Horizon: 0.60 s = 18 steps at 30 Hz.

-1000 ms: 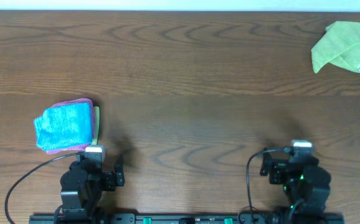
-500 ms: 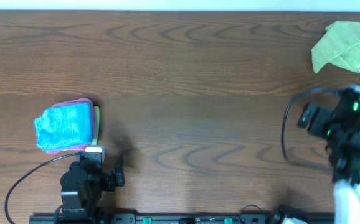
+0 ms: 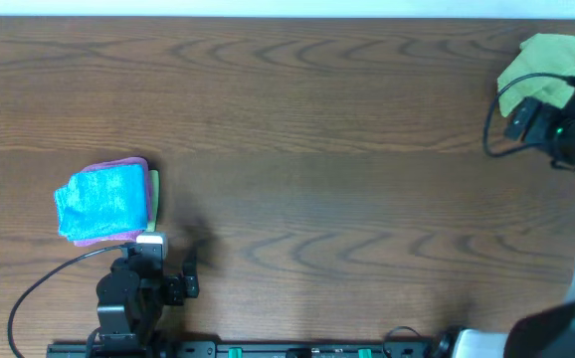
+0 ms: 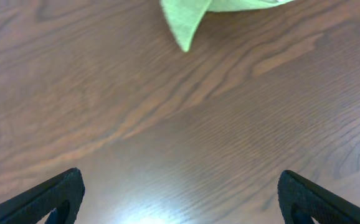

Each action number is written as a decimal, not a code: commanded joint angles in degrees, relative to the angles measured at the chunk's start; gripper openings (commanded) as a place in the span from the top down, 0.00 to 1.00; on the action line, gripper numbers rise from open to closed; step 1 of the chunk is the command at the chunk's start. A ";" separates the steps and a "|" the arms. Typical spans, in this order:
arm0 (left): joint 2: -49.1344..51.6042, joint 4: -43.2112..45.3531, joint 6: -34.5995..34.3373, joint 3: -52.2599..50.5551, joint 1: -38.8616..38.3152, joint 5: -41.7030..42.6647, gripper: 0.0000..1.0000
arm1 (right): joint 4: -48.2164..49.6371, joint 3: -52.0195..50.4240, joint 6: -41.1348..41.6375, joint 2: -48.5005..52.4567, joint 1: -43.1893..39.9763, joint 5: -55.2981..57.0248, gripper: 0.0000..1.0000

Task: Fold the cloth
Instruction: 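Reach the right gripper to the green cloth at top right and grasp it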

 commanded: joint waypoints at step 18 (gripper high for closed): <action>-0.37 -1.68 0.98 -0.57 -0.31 -0.61 0.05 | 7.37 5.90 -2.36 8.68 -5.31 2.47 0.01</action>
